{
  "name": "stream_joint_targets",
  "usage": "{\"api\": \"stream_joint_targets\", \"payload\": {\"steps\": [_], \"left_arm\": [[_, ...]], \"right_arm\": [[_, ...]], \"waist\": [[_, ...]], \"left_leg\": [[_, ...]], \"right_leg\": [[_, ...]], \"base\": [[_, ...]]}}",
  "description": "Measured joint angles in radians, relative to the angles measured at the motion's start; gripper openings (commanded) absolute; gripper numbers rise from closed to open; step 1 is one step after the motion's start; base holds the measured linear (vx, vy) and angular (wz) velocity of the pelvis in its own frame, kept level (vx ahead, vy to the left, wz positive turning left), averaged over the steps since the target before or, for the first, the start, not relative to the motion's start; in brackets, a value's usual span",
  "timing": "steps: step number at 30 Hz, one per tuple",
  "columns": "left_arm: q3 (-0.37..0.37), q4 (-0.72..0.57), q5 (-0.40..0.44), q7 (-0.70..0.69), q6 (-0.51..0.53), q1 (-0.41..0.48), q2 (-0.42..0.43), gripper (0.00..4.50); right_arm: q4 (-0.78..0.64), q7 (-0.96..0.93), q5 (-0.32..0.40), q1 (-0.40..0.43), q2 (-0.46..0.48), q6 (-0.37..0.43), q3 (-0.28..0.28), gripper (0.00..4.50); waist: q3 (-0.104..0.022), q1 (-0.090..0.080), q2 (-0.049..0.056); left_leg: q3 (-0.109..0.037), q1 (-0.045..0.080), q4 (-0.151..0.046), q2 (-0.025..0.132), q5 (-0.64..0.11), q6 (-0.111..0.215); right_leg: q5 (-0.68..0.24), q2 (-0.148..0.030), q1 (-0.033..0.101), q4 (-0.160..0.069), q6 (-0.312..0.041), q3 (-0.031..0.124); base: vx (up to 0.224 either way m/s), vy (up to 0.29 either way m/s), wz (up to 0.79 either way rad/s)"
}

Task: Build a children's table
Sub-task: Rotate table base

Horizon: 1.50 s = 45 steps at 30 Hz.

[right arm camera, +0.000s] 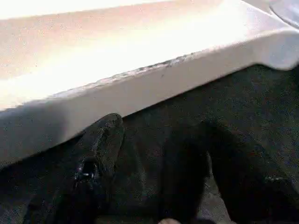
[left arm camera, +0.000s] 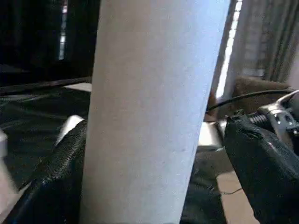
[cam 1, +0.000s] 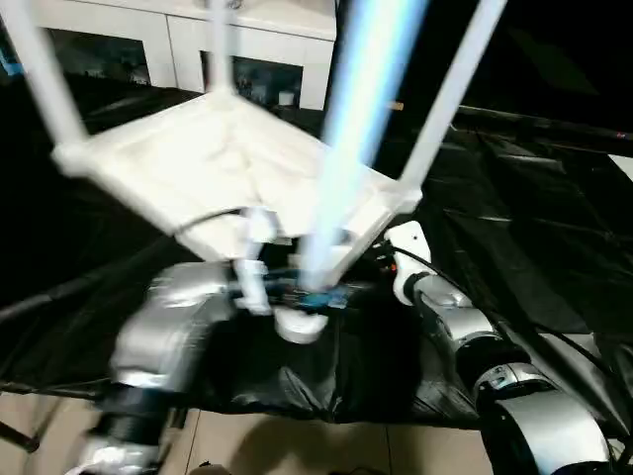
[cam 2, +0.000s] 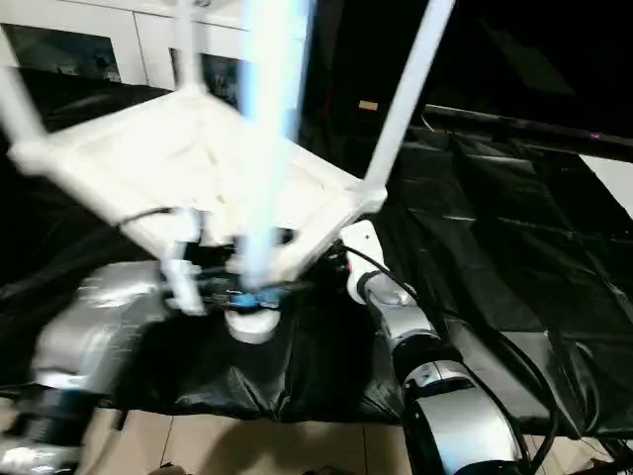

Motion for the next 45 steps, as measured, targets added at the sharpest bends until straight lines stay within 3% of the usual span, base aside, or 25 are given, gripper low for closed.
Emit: {"api": "stream_joint_targets", "payload": {"steps": [6,11,18,20,24,29,30,34,35,38,41,45], "left_arm": [[-0.081,0.118,0.078,0.025,-0.075,-0.087,-0.104,4.42],[-0.106,0.256,0.144,0.098,-0.172,-0.167,-0.145,4.42],[-0.109,0.38,0.2,0.158,-0.251,-0.212,-0.187,4.42],[-0.112,0.401,0.208,0.16,-0.272,-0.221,-0.192,4.42],[-0.117,0.45,0.207,0.087,-0.285,-0.262,-0.118,4.42],[-0.138,0.535,0.237,-0.11,-0.311,-0.297,0.042,4.42],[-0.142,0.568,0.248,-0.147,-0.327,-0.308,0.065,4.26],[-0.166,0.667,0.298,-0.197,-0.388,-0.356,0.095,4.15],[-0.174,0.695,0.31,-0.198,-0.402,-0.373,0.093,3.94],[-0.2,0.788,0.348,-0.204,-0.438,-0.432,0.092,3.83],[-0.211,0.859,0.377,-0.204,-0.458,-0.472,0.102,3.48],[-0.22,0.969,0.408,-0.246,-0.471,-0.517,0.098,3.15]], "right_arm": [[0.013,-0.011,-0.004,-0.005,-0.003,-0.002,-0.009,3.08],[0.016,-0.019,-0.003,-0.006,-0.007,-0.013,-0.013,3.08],[0.02,-0.01,0.006,0.006,-0.044,-0.03,-0.034,3.08],[0.018,0.0,0.008,0.01,-0.054,-0.033,-0.041,3.08],[-0.008,0.077,0.012,0.047,-0.133,-0.042,-0.051,3.08],[-0.145,0.279,0.013,0.133,-0.277,-0.061,-0.042,3.08],[-0.19,0.333,0.014,0.163,-0.307,-0.062,-0.032,3.08],[-0.327,0.482,0.034,0.233,-0.355,-0.055,0.007,3.08],[-0.36,0.514,0.04,0.249,-0.369,-0.05,0.015,3.36],[-0.512,0.616,0.068,0.312,-0.44,-0.005,0.03,3.43],[-0.631,0.692,0.096,0.367,-0.522,0.062,0.029,3.81],[-0.838,0.813,0.159,0.472,-0.616,0.192,0.03,4.1]], "waist": [[0.0,-0.008,0.001],[0.001,-0.013,0.006],[0.002,0.005,0.017],[0.003,0.008,0.022],[0.003,0.01,0.033],[0.005,0.0,0.036],[0.005,0.002,0.036],[0.005,0.003,0.036],[0.005,0.005,0.036],[0.006,0.02,0.037],[0.006,0.03,0.037],[0.006,0.035,0.037]], "left_leg": [[0.0,0.0,0.001,0.0,0.0,0.0],[-0.001,-0.001,0.001,0.0,0.0,0.0],[-0.001,-0.002,0.001,0.0,0.0,0.0],[-0.001,-0.002,0.002,0.0,0.0,0.0],[-0.001,-0.001,0.002,-0.001,0.0,0.0],[-0.001,-0.002,0.001,-0.003,0.0,0.001],[-0.001,-0.002,0.002,-0.003,0.0,0.001],[-0.001,-0.002,0.002,-0.002,-0.001,0.002],[-0.001,-0.002,0.002,-0.002,-0.001,0.002],[-0.002,-0.002,0.002,-0.002,-0.001,0.002],[-0.001,-0.002,0.002,-0.001,-0.002,0.003],[-0.001,-0.002,0.002,0.0,-0.003,0.005]], "right_leg": [[0.0,0.0,0.0,0.0,0.0,0.0],[0.0,0.0,0.0,0.001,0.0,-0.001],[0.0,-0.001,0.0,0.0,0.0,-0.001],[0.0,-0.001,0.0,0.0,-0.001,-0.001],[0.001,-0.001,0.001,0.001,-0.001,-0.001],[0.001,0.0,0.0,0.0,-0.001,-0.001],[0.001,0.0,0.001,0.0,-0.001,-0.002],[0.001,-0.001,0.001,-0.002,-0.001,-0.002],[0.001,-0.001,0.001,-0.002,-0.001,-0.002],[0.001,-0.002,0.002,-0.003,-0.001,-0.002],[0.001,-0.002,0.003,-0.004,-0.001,-0.002],[0.001,-0.001,0.005,-0.009,-0.001,-0.003]], "base": [[0.0,0.0,0.0],[0.0,0.0,0.0],[0.0,0.0,0.0],[0.0,0.0,0.0],[0.0,0.0,0.0],[0.0,0.0,0.0],[0.0,0.0,0.0],[0.0,0.0,0.0],[0.0,0.0,0.0],[0.0,0.0,0.0],[0.0,0.0,0.0],[0.0,0.0,0.0]]}}
